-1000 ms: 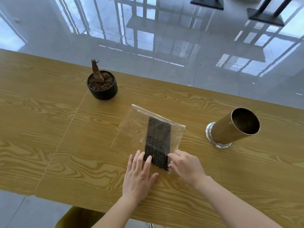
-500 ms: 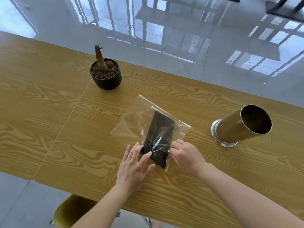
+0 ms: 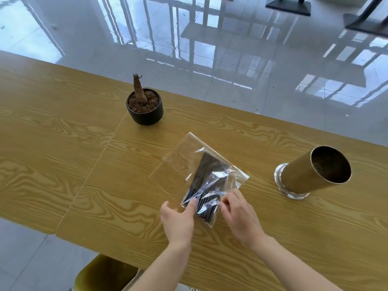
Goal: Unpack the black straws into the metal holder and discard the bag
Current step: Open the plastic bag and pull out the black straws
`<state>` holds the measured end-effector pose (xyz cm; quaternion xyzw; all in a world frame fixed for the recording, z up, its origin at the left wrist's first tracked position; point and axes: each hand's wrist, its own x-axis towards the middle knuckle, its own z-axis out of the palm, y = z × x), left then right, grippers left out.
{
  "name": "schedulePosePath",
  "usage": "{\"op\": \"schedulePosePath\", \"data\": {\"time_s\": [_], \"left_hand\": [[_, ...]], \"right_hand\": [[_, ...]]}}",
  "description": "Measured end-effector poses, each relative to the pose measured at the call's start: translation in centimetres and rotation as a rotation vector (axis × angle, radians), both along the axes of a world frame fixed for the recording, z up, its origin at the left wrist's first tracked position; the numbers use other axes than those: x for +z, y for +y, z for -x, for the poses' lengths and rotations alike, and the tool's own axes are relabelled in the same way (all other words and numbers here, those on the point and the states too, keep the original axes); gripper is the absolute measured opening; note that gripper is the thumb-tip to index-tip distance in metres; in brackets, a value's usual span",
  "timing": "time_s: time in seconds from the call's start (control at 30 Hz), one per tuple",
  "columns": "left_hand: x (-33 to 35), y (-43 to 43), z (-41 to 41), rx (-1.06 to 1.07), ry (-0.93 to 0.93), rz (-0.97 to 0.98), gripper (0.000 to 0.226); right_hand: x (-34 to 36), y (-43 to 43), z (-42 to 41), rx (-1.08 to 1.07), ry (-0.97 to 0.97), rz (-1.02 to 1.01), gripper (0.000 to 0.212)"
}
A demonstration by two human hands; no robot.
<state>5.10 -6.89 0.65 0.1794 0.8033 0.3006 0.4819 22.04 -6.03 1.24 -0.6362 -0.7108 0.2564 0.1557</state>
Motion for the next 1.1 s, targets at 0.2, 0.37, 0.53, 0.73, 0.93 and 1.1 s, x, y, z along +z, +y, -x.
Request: {"op": "schedulePosePath", "data": {"time_s": [0.2,0.37,0.53,0.73,0.93,1.1], "left_hand": [[1.4,1.5,-0.7,0.284,-0.755,0.133,0.036],[1.4,1.8,-0.5,0.237,-0.851,0.06,0.029],[1.5,0.9,-0.4,0.101,-0.784,-0.101,0.023],[2.9,1.4,0.3,0.05,-0.788,-0.211,0.024],[4.4,1.9,0.6,-0.045,-0.753,-0.282,0.02],[5.1,1.7,0.7,-0.059,-0.744,-0.302,0.02]], "right_hand": [[0.5,-0.7,0.8,0.002,0.079,-0.033,0.014],[1.3,-1.0,0.0,0.032,0.094,-0.071,0.007],[2.8,-1.0,-0.8,0.115,-0.029,-0.253,0.028],[3.7,-0.3,-0.5,0.228,-0.063,-0.435,0.011],[5.1,0.2,-0.4,0.335,-0.11,-0.537,0.019],[6.3,0.5,0.3,0.38,-0.115,-0.529,0.02]]}}
